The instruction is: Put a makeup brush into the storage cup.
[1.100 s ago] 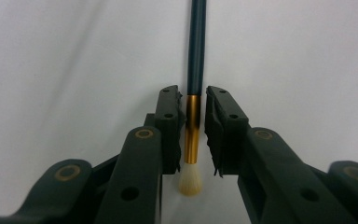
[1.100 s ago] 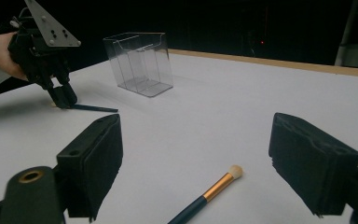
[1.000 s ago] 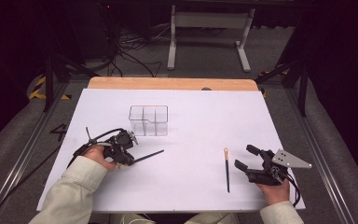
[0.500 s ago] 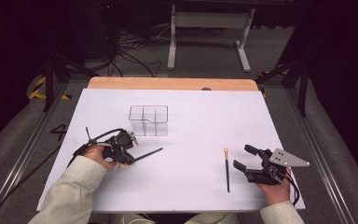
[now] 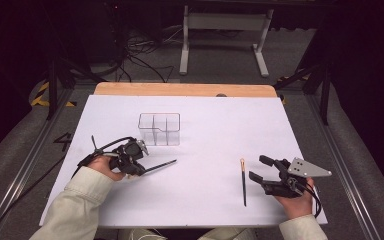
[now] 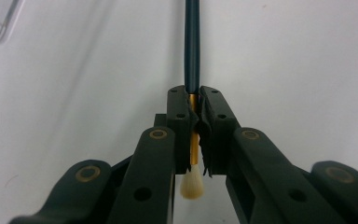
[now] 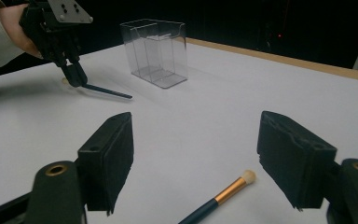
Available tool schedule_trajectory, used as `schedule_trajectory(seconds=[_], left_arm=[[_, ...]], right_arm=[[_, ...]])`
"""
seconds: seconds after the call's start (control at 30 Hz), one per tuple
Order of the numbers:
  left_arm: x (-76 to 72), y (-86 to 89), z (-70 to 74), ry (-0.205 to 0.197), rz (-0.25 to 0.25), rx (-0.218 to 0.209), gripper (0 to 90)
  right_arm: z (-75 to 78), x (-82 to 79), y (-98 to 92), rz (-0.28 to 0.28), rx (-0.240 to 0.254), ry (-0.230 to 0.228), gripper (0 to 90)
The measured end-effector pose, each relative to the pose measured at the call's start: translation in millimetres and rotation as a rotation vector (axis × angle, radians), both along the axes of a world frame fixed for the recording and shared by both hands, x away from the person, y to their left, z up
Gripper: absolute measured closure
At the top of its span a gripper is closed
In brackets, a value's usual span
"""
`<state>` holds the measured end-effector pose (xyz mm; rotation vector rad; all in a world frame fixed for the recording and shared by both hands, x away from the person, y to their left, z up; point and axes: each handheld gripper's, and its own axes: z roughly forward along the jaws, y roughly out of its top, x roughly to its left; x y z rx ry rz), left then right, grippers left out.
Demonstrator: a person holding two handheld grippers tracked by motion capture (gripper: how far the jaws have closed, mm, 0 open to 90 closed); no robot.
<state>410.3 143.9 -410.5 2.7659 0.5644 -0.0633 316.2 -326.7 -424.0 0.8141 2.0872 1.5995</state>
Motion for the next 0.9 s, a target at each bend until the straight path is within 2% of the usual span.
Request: schedule_trajectory(seconds=[0.3,0.43,0.6,0.63,0.83,0.9], left_arm=[[-13.2,-12.7,20.1,-0.013,-0.092,-0.04,83.5],[-18.8,-18.6,29.6,-0.036,-0.149,-0.072,83.4],[-22.4,-22.9,35.7,-0.051,-0.199,-0.085,83.4],[-24.4,-25.0,38.1,-0.048,-0.211,-0.099,83.4],[-27.7,-32.6,44.5,-0.058,-0.251,-0.113,83.5],[-31.0,-40.0,49.8,-0.063,-0.282,-0.122,83.4]], right_arm=[[10.3,-1.3,8.2,0.071,-0.002,-0.009,36.9],[16.5,-1.4,12.9,0.097,-0.01,-0.019,37.8],[26.7,-1.7,21.2,0.14,-0.026,-0.035,38.1],[28.9,-1.5,23.5,0.15,-0.032,-0.035,38.1],[37.3,0.9,34.6,0.196,-0.051,-0.029,39.7],[43.5,3.9,42.7,0.23,-0.063,-0.018,42.1]])
